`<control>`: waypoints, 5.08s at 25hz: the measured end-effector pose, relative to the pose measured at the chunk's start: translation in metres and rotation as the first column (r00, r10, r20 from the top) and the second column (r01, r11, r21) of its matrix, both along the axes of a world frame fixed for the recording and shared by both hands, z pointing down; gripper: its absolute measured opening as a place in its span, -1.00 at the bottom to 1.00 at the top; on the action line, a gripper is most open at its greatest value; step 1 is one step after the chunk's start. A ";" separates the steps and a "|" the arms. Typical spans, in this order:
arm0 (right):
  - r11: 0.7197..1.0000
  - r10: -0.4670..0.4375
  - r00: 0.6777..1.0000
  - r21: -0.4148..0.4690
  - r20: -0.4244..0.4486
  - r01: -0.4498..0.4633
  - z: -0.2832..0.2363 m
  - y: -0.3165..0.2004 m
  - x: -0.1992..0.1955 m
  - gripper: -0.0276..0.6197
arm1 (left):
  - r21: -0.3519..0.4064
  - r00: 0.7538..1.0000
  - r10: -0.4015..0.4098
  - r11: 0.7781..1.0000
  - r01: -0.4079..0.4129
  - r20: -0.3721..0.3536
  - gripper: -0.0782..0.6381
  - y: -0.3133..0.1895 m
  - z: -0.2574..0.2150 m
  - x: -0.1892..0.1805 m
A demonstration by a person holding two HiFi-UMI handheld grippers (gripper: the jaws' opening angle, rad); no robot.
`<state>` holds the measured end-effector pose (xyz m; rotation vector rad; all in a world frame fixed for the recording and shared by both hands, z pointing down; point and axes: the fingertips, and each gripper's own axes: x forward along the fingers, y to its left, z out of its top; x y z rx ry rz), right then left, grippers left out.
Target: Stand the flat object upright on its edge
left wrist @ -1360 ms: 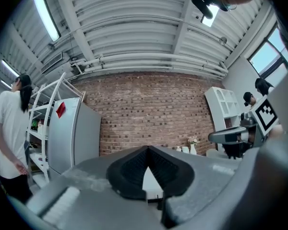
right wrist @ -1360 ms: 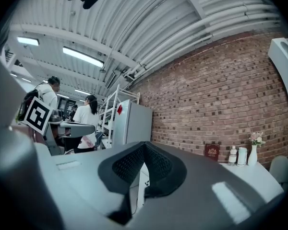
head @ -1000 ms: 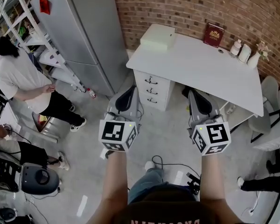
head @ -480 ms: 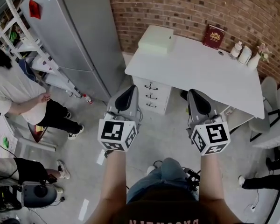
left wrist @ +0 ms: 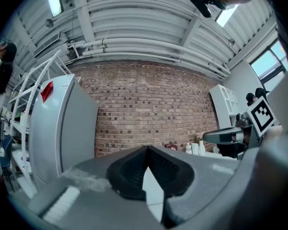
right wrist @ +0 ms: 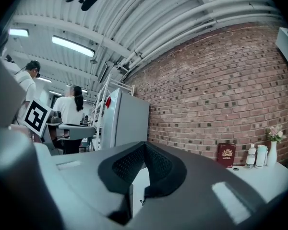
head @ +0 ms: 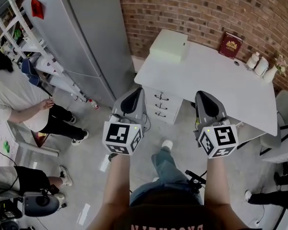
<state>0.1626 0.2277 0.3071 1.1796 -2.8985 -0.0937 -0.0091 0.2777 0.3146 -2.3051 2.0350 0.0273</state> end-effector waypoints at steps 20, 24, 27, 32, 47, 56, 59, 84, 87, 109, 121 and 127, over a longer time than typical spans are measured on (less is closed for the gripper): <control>0.998 -0.027 1.000 -0.058 -0.003 0.027 0.006 -0.232 -0.078 -0.92 | -0.054 1.000 0.013 0.998 -0.013 -0.002 -0.79 -0.233 -0.003 -0.078; 0.998 -0.020 1.000 -0.056 -0.008 0.019 0.006 -0.275 -0.080 -0.92 | -0.051 1.000 -0.004 0.999 0.003 -0.014 -0.79 -0.276 -0.004 -0.091; 0.998 -0.007 1.000 -0.059 0.003 0.007 0.007 -0.301 -0.078 -0.92 | -0.063 1.000 -0.005 0.998 0.005 -0.005 -0.79 -0.301 0.000 -0.093; 0.997 0.010 0.999 -0.080 0.033 -0.007 0.012 -0.329 -0.078 -0.92 | -0.082 1.000 0.003 0.997 -0.003 0.009 -0.79 -0.329 0.003 -0.095; 0.991 0.094 0.995 -0.096 0.038 -0.090 0.025 -0.373 -0.069 -0.91 | -0.110 0.998 0.061 0.992 -0.061 0.000 -0.79 -0.389 0.017 -0.103; 0.983 0.134 0.991 -0.125 0.003 -0.133 0.031 -0.419 -0.099 -0.91 | -0.137 0.992 0.127 0.982 -0.128 -0.010 -0.79 -0.449 0.022 -0.131; 0.980 0.149 0.989 -0.131 -0.013 -0.149 0.036 -0.436 -0.109 -0.91 | -0.148 0.990 0.136 0.979 -0.139 -0.029 -0.79 -0.472 0.028 -0.145; 0.899 0.258 0.965 -0.351 -0.055 -0.261 0.107 -0.551 -0.164 -0.25 | -0.327 0.949 0.272 0.893 -0.310 -0.159 -0.19 -0.610 0.123 -0.205; 0.883 0.250 0.966 -0.394 -0.068 -0.256 0.123 -0.558 -0.165 -0.21 | -0.340 0.942 0.287 0.880 -0.332 -0.175 -0.19 -0.618 0.135 -0.205; 0.724 0.184 0.971 -0.647 -0.155 -0.240 0.243 -0.609 -0.153 -0.11 | -0.596 0.919 0.188 0.712 -0.371 -0.347 -0.19 -0.650 0.255 -0.206; 0.585 0.136 0.980 -0.787 -0.142 -0.195 0.297 -0.621 -0.153 -0.06 | -0.648 0.853 0.129 0.596 -0.474 -0.505 -0.11 -0.663 0.293 -0.190; 0.520 0.132 0.983 -0.835 -0.128 -0.179 0.312 -0.625 -0.154 0.00 | -0.639 0.794 0.091 0.542 -0.546 -0.602 -0.07 -0.667 0.306 -0.184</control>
